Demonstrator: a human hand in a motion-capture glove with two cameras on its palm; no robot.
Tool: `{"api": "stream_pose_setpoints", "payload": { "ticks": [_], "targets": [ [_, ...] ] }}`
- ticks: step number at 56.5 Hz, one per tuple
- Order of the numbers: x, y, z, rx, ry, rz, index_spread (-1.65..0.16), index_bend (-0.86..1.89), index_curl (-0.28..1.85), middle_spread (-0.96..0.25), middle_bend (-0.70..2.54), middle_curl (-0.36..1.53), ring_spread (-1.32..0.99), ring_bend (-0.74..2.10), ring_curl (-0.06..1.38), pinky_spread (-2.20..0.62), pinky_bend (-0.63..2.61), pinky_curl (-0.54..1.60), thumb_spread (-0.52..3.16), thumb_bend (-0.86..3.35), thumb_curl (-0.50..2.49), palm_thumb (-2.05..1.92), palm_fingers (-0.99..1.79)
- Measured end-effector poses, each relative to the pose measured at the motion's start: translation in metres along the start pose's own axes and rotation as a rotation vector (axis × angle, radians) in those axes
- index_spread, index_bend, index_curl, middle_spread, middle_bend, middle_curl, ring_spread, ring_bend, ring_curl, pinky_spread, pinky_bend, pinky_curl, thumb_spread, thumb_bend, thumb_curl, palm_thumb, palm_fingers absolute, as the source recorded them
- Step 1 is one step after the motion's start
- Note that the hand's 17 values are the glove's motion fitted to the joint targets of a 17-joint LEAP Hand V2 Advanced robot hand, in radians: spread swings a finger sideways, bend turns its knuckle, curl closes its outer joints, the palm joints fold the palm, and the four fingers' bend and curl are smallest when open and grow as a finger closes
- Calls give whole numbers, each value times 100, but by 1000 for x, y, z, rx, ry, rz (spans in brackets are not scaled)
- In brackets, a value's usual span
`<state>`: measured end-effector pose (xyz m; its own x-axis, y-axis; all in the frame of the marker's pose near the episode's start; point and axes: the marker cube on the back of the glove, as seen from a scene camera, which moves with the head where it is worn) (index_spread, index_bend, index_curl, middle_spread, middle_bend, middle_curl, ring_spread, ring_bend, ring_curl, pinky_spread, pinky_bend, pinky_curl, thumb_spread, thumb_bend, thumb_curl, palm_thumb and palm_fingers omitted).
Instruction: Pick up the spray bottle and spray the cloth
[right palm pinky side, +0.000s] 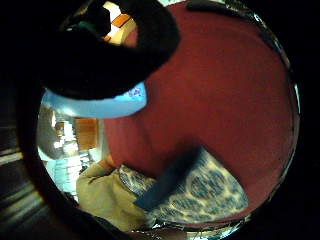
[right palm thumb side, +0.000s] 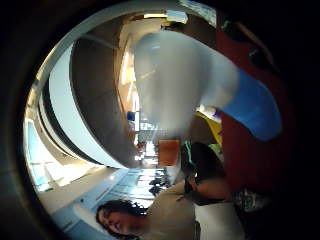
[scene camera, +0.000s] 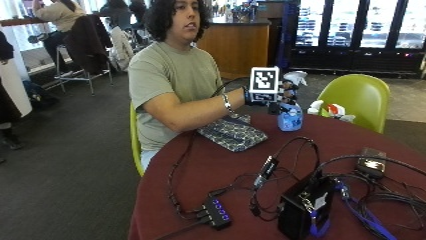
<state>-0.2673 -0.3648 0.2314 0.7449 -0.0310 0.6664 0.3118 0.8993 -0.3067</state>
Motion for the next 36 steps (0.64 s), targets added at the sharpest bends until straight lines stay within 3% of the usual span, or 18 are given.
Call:
{"api": "stream_pose_setpoints", "payload": {
  "ticks": [9, 19, 36],
  "targets": [
    [-7, 42, -59, 66, 282, -5, -35, 9, 31, -5, 38, 40, -11, 40, 35, 14, 44, 37, 95, -4, 58, 63, 53],
    [-22, 75, -99, 104, 603, 80, -39, 15, 30, -5, 24, 36, -9, 29, 34, 21, 47, 38, 99, -4, 50, 57, 35],
    [-38, 94, -104, 151, 715, 95, -42, 15, 27, -6, 18, 33, -8, 25, 30, 23, 44, 36, 102, -3, 41, 51, 30]
  ]
}}
